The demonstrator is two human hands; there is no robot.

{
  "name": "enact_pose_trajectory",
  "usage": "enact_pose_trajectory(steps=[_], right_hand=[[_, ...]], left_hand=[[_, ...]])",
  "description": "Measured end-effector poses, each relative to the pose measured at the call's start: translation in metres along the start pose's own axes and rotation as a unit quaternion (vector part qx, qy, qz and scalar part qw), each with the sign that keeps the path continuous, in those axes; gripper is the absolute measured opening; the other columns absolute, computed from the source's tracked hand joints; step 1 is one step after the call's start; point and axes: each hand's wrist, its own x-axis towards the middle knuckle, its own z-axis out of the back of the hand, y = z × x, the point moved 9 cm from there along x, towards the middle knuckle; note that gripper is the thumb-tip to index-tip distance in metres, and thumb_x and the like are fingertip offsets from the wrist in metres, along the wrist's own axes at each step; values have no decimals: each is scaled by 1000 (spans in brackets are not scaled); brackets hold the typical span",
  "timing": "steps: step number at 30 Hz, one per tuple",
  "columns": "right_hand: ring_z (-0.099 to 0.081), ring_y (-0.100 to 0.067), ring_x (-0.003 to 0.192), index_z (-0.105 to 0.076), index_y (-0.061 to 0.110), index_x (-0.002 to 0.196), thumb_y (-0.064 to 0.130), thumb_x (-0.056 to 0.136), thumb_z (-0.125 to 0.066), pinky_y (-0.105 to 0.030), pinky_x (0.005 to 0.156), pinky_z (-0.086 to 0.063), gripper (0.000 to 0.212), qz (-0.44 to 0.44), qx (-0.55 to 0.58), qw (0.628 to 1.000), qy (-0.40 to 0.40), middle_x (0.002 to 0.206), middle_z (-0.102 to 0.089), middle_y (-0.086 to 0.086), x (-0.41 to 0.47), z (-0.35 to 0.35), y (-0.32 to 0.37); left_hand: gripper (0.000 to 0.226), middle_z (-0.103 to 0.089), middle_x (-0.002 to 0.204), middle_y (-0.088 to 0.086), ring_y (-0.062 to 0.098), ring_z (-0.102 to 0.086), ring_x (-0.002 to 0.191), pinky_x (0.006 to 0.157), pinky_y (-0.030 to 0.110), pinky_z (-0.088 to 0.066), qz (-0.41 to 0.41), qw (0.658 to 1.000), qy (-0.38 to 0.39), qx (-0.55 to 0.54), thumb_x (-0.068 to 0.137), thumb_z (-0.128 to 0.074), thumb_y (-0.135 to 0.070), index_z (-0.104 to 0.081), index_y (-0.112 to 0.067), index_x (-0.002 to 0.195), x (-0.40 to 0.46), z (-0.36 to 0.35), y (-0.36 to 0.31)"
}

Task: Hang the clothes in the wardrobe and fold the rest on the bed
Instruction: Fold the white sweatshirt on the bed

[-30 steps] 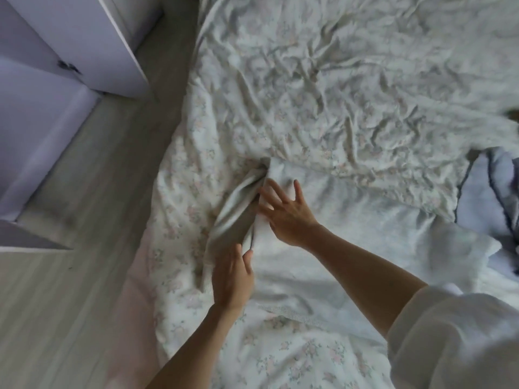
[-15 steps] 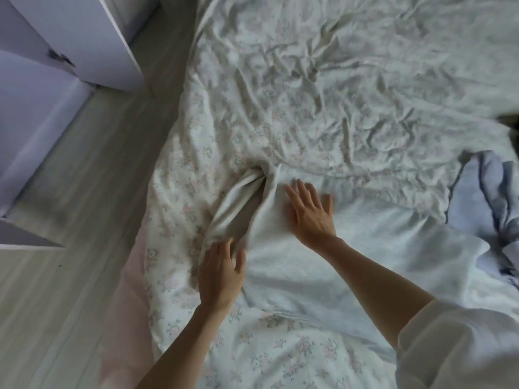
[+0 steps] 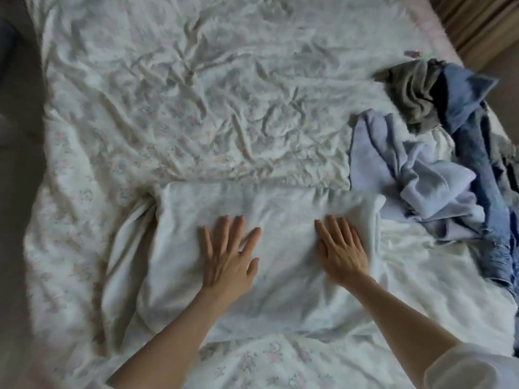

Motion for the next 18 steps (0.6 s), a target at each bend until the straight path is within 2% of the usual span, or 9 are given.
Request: enact_pose_trajectory(steps=[2, 3, 5, 6, 9, 11, 13, 15, 18], right_hand=[[-16, -27, 145, -27, 30, 147, 39, 100, -26, -41, 118, -7, 48, -23, 23, 999, -32, 156, -23, -3, -6, 1, -17], [-13, -25, 145, -26, 32, 148, 41, 98, -24, -44, 118, -3, 50, -35, 21, 999, -32, 157, -20, 0, -8, -1, -24], [6, -20, 146, -7, 40, 149, 48, 97, -22, -48, 115, 8, 55, -92, 32, 995, 12, 159, 1, 8, -18, -19, -52], [11, -21, 146, 1, 43, 147, 52, 96, -23, -49, 114, 8, 58, -127, 62, 989, 34, 158, 10, 9, -27, -31, -71], [5, -27, 146, 9, 34, 149, 59, 91, -36, -43, 116, -5, 77, -217, 214, 951, 54, 158, 12, -5, -56, -50, -103], [-2, -24, 146, 6, 18, 150, 59, 89, -44, -39, 117, -13, 89, -250, 287, 924, 45, 159, -1, -8, -69, -53, -114], [-17, -26, 143, 1, 13, 150, 56, 87, -50, -42, 113, -25, 92, -267, 312, 911, 32, 156, -18, -10, -70, -50, -111], [-33, -30, 134, -5, 12, 149, 52, 85, -54, -45, 105, -33, 90, -294, 335, 895, 20, 146, -36, -12, -68, -43, -110], [-43, -32, 123, -17, 11, 145, 49, 82, -57, -48, 101, -37, 83, -331, 374, 866, 26, 133, -49, -11, -68, -40, -111]], left_hand=[[65, 6, 160, 0, 31, 9, 145, 107, 69, 6, 2, 999, 38, 23, 91, -35, -58, -8, -43, 148, 22, -17, -8], [65, 16, 158, -4, 29, 18, 144, 106, 68, 10, 38, 997, 55, 25, 92, -26, -62, 7, -46, 146, 29, -24, 2], [65, 21, 157, -7, 29, 22, 143, 106, 68, 9, 113, 989, 93, 28, 89, -15, -69, 25, -48, 136, 35, -32, 25], [65, 21, 157, -7, 31, 21, 142, 106, 69, 7, 137, 984, 105, 34, 87, -11, -71, 30, -48, 132, 37, -34, 32], [68, 24, 156, -6, 33, 22, 141, 106, 70, 3, 193, 969, 148, 38, 85, -7, -74, 32, -47, 133, 32, -38, 48], [69, 21, 157, -2, 35, 21, 141, 106, 71, 3, 223, 964, 141, 21, 89, -15, -68, 19, -42, 144, 31, -36, 36], [66, 17, 158, 1, 34, 21, 142, 107, 70, 3, 231, 967, 109, -13, 95, -24, -54, 8, -36, 149, 29, -31, 15], [65, 22, 157, 1, 33, 26, 140, 108, 68, 7, 174, 980, 92, -13, 95, -27, -51, 10, -39, 148, 29, -33, -21], [69, 40, 147, -6, 28, 40, 134, 105, 65, 14, 42, 993, 113, -4, 91, -25, -62, 27, -48, 135, 21, -47, -87]])
